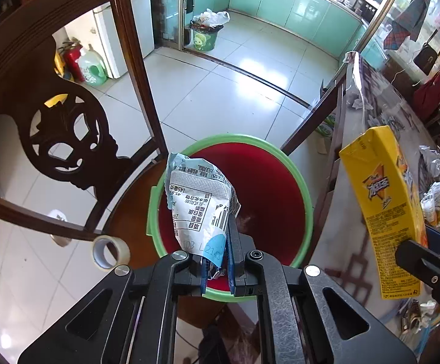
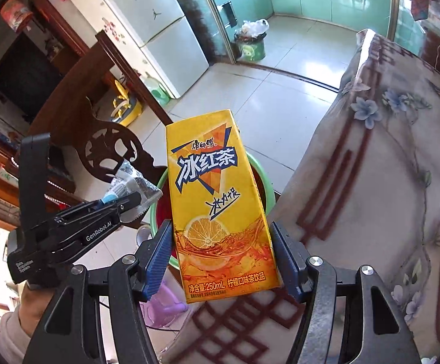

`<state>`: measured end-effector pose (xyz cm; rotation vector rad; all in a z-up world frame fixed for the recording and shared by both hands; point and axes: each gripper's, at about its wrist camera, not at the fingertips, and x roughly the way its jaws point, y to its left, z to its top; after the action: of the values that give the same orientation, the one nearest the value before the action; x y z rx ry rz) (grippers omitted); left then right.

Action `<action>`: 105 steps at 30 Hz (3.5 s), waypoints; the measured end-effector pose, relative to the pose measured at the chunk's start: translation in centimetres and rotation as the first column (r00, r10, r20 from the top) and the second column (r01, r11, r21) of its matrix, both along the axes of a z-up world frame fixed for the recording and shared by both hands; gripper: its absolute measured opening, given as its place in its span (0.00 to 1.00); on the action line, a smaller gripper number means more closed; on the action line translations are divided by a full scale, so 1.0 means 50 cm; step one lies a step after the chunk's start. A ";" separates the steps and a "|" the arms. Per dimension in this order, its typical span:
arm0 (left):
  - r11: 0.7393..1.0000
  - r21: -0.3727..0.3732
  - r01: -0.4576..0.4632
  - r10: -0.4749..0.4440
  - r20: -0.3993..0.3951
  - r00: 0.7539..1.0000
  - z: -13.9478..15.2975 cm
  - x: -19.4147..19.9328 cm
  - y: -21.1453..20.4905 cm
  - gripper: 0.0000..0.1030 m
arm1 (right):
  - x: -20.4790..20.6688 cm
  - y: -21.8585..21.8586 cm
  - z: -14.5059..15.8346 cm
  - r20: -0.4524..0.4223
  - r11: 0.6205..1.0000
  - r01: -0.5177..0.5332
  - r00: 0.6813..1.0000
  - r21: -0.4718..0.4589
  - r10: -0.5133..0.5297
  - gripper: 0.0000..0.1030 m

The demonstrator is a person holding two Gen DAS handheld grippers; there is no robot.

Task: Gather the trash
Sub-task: 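Release the snack bag into the bin with the left gripper while the right gripper drops the carton in, then grasp the brown snack wrapper with the left gripper while the right gripper grasps the stacked paper cups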

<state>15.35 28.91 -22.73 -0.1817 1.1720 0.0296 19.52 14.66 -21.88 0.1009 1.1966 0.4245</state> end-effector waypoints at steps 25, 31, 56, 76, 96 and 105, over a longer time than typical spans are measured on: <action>0.997 -0.015 -0.070 0.070 -0.003 0.998 -0.005 -0.004 0.032 0.65 | -0.001 0.013 -0.007 0.070 0.999 -0.032 0.997 0.012 0.031 0.64; 0.996 -0.030 -0.087 0.088 0.022 0.996 0.026 -0.036 0.025 0.65 | -0.030 -0.023 0.010 0.061 0.997 0.002 0.998 0.072 -0.007 0.65; 0.994 -0.042 0.106 -0.097 0.179 0.979 0.178 -0.282 -0.378 0.78 | -0.450 -0.728 0.077 0.051 0.912 0.409 0.912 -0.020 -0.407 0.71; 0.943 -0.123 0.308 -0.327 -0.179 0.928 -0.029 -0.291 -0.717 0.85 | -0.495 -0.875 -0.101 -0.098 0.903 0.429 0.899 -0.014 -0.428 0.16; 0.914 -0.017 0.404 -0.404 -0.075 0.912 0.001 -0.294 -0.795 0.16 | -0.501 -0.890 0.054 0.110 0.874 0.484 0.871 -0.034 -0.478 0.16; 0.940 0.007 0.340 -0.340 0.075 0.937 0.112 -0.272 -0.711 0.16 | -0.462 -0.850 0.115 0.177 0.891 0.453 0.876 0.022 -0.449 0.16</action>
<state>1.75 -6.62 -17.14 0.0172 1.1152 -0.2842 -3.56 -27.85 -16.11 0.3127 0.9612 0.0062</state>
